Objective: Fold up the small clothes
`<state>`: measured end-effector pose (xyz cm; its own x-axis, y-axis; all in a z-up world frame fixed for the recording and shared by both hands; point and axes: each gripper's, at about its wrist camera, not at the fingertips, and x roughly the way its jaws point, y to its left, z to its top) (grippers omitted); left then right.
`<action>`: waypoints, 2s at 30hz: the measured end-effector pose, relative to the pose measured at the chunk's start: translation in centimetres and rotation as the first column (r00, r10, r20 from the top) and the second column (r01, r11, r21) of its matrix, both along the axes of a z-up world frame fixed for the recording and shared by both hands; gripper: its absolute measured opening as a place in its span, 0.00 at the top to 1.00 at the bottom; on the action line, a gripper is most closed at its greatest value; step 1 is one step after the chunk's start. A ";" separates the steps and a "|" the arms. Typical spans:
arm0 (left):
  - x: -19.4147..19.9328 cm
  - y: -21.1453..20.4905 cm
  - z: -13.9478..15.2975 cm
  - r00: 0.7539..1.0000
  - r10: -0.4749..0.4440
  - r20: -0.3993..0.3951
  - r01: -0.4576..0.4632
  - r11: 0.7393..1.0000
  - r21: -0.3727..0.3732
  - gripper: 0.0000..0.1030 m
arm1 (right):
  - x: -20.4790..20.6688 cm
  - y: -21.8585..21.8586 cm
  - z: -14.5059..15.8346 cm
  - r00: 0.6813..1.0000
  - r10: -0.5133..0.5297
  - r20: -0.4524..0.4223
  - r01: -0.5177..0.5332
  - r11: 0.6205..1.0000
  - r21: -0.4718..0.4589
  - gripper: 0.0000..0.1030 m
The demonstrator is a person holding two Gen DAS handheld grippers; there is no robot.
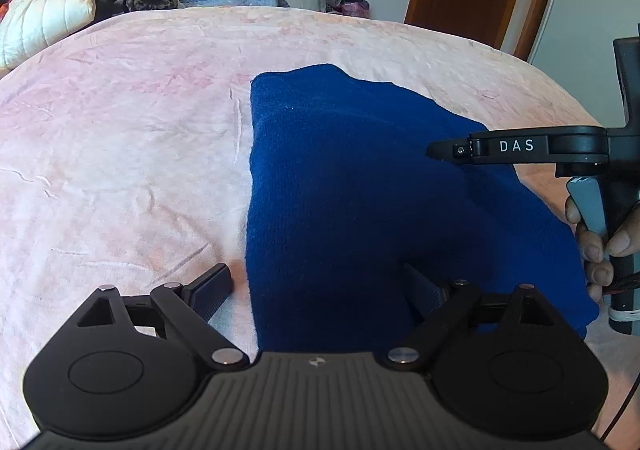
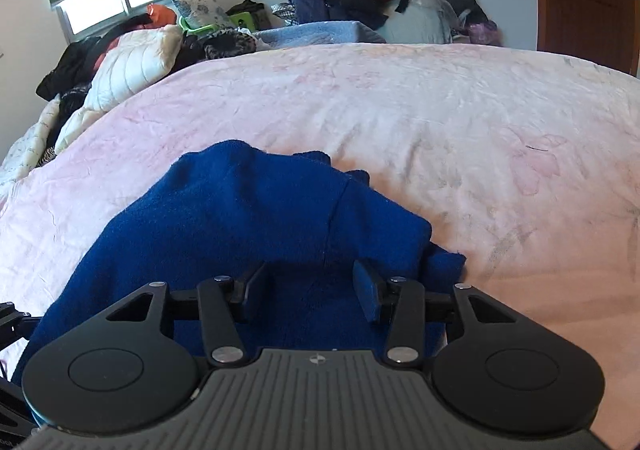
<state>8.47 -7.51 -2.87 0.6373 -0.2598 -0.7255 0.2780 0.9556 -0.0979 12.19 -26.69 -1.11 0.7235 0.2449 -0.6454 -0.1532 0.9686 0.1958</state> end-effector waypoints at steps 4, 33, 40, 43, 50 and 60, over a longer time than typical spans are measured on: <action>-1.5 0.5 1.6 0.997 0.071 0.010 -0.071 0.997 -0.003 0.10 | -1.5 0.3 2.3 0.998 -0.053 -0.025 0.053 0.998 -0.019 0.55; -6.5 -3.4 1.4 0.968 -0.219 0.125 0.212 0.975 0.067 0.07 | -3.8 -2.7 5.8 1.000 0.015 -0.006 -0.011 0.900 0.436 0.29; -6.0 -4.0 -0.3 0.970 -0.219 0.109 0.207 0.972 0.111 0.05 | 7.8 -1.0 0.7 0.970 -0.055 -0.236 0.151 0.897 0.416 0.35; -6.2 -3.9 -0.4 0.971 -0.214 0.104 0.205 0.974 0.093 0.03 | 7.1 -2.4 -1.2 0.976 -0.082 -0.200 0.175 0.844 0.507 0.40; -8.2 -1.8 2.0 0.981 -0.112 0.159 0.112 0.994 0.010 0.03 | -1.9 -2.7 3.8 0.996 -0.066 -0.054 0.083 0.887 0.454 0.22; -10.6 1.9 0.3 0.986 0.055 0.155 -0.068 0.995 0.079 0.03 | -19.6 -2.0 -1.1 0.970 -0.241 -0.026 0.241 0.970 -0.013 0.11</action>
<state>-2.16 -5.58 -2.56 0.7552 -0.1593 -0.6358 0.2241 0.9743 0.0221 -7.37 -28.72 -2.21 0.7424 0.0588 -0.6673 0.0906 0.9782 0.1870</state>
